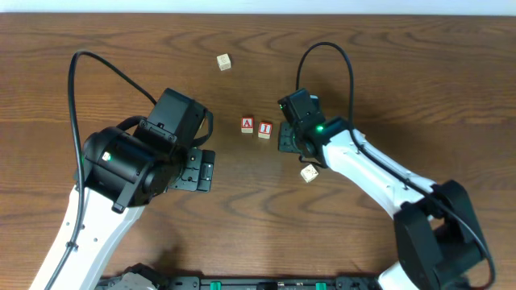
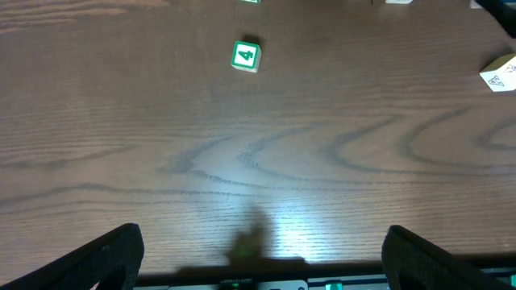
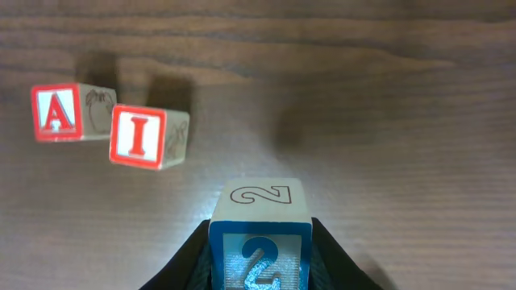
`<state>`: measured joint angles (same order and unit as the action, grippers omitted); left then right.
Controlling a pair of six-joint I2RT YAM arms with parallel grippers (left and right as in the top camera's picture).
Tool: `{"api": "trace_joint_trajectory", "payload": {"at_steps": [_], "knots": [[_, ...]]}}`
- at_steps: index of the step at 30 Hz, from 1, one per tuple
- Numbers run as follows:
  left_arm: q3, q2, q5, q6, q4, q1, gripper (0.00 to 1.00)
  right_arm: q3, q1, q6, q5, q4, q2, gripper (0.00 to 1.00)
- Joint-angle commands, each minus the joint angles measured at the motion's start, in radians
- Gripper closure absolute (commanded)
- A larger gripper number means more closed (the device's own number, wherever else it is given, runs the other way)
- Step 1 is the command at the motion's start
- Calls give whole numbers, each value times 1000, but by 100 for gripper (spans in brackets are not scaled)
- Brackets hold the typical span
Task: Spell out Ai2
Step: 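Lift the 2 block with the right gripper, then carry the 2 block and lower it right of the I block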
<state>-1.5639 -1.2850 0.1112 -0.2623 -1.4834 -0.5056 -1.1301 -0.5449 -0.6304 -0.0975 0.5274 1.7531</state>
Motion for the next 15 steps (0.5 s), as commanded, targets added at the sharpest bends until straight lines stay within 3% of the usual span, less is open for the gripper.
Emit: {"api": "trace_joint_trajectory", "payload": {"at_steps": [1,15], "knots": [[2,-2,-1,-8,0,4,5,2,-5,-43,8,-33,30,82],[2,-2,-1,-8,0,4,5,2,-5,-46,16,-99,82,84]]}}
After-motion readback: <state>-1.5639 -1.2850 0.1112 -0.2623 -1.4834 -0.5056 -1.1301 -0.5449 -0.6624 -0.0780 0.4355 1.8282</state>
